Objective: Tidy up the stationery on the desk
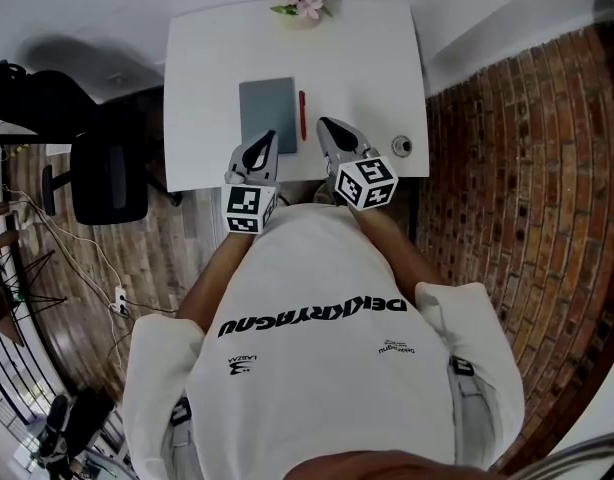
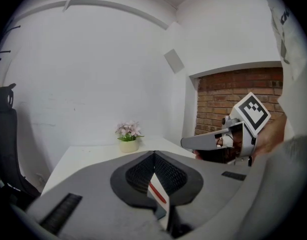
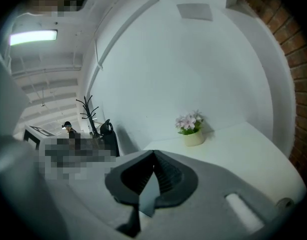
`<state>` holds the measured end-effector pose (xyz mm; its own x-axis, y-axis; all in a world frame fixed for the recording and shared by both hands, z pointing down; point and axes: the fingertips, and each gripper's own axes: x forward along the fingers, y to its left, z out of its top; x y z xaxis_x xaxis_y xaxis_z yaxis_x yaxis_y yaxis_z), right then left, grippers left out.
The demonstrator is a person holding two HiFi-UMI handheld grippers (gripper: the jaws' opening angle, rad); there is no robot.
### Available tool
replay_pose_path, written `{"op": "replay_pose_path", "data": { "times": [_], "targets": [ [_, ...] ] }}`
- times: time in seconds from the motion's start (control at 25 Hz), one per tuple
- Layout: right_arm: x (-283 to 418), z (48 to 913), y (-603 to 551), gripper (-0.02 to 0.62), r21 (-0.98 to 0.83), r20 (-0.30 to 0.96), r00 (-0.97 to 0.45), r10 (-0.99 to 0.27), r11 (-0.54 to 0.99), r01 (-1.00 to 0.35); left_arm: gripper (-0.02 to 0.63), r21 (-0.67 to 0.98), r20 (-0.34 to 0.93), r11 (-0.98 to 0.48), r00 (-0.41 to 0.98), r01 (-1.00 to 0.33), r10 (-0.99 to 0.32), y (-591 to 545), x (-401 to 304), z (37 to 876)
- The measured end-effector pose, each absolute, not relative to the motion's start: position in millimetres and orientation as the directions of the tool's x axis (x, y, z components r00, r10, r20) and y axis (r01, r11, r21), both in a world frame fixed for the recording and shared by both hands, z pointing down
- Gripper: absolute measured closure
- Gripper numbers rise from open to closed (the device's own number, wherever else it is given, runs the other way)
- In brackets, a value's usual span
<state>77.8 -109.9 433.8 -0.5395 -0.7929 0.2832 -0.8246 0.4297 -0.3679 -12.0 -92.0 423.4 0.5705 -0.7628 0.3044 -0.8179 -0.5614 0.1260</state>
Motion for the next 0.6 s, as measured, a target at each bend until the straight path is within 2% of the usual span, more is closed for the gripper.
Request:
{"op": "replay_pose_path", "data": {
  "times": [0.28,0.6],
  "targets": [
    [71.4,428.1,-103.9,0.598,-0.292,0.272,-0.566,-0.778,0.493,-0.819,0.607,0.102,0.311,-0.588,0.587,-0.802,-0.747,-90.5,-1.6,426.5],
    [72.2,427.9,-104.2,0.598,-0.259,0.276,-0.555,-0.785,0.495,-0.829,0.607,0.100,0.307,-0.585,0.584,-0.805,-0.752,-91.4,-0.2,425.9]
  ]
}}
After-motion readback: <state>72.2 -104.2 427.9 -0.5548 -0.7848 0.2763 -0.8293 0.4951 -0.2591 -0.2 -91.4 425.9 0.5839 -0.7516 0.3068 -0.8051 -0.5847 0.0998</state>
